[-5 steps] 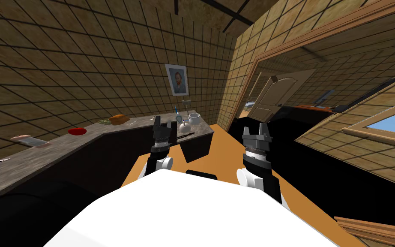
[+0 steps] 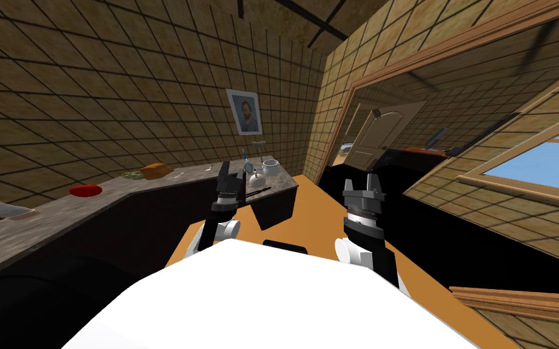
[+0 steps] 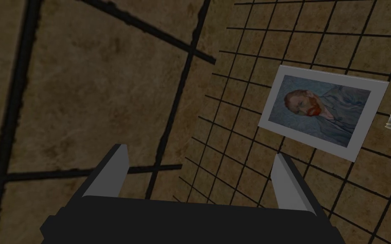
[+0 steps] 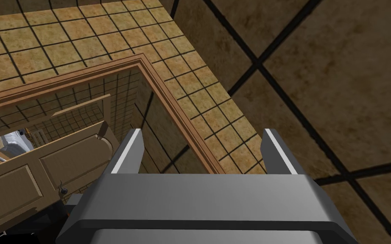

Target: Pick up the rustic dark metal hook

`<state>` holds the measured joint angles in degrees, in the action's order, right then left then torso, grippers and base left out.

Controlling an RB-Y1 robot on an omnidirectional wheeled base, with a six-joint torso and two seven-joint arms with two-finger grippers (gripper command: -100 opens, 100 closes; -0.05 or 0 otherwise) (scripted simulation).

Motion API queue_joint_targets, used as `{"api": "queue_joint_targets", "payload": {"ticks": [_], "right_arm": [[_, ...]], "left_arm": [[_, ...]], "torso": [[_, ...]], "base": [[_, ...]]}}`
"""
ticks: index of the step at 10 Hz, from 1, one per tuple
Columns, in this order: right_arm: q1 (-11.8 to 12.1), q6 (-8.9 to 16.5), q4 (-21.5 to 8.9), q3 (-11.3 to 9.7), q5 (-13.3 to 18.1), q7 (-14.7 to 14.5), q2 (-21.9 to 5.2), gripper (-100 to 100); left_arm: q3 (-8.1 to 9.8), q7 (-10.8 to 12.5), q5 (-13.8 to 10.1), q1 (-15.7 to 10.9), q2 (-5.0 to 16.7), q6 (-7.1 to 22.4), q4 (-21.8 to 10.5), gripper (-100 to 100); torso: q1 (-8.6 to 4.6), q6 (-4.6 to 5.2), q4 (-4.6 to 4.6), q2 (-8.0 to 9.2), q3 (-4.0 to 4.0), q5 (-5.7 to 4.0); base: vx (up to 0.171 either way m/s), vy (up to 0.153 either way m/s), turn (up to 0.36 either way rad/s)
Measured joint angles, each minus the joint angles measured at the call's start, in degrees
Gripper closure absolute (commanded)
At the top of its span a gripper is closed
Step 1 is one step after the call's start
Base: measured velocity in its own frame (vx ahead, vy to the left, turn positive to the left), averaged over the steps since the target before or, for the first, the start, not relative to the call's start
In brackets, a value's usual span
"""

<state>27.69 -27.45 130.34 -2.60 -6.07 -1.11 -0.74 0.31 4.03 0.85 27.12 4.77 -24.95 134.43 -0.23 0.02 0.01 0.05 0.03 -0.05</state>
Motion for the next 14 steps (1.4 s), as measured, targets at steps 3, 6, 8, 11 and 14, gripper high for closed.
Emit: {"api": "queue_joint_targets", "payload": {"ticks": [3,6,8,11,14], "right_arm": [[0.01,0.0,0.0,0.0,0.0,0.0,0.0,0],[0.0,0.0,0.0,0.0,0.0,0.0,0.0,0],[0.01,0.0,0.0,0.01,0.0,0.0,0.0,0],[0.0,0.0,0.0,0.0,0.0,0.0,0.0,0],[0.01,0.0,0.0,0.01,0.0,0.0,0.0,0]], "left_arm": [[1.7,1.11,-1.47,-1.83,2.16,4.48,1.01,-100],[2.99,1.94,-2.67,-3.47,3.0,8.9,2.11,-100],[4.09,2.74,-3.72,-5.06,3.47,12.22,2.41,-100],[5.99,4.15,-5.48,-6.88,4.22,17.02,3.08,-100],[7.16,5.25,-6.77,-8.42,4.4,22.09,3.89,-100]], "torso": [[0.01,-0.02,0.0,-0.01,-0.01,0.0],[0.05,-0.01,0.0,-0.02,-0.01,0.01],[0.0,-0.03,-0.01,-0.03,-0.02,0.0],[0.05,-0.01,-0.01,-0.06,-0.03,0.01],[0.07,-0.04,-0.02,-0.06,-0.04,0.01]], "base": [[-0.006,-0.06,-0.104],[-0.003,-0.054,-0.127],[0.0,-0.058,-0.065],[0.007,-0.042,-0.082],[0.012,-0.044,-0.088]]}}
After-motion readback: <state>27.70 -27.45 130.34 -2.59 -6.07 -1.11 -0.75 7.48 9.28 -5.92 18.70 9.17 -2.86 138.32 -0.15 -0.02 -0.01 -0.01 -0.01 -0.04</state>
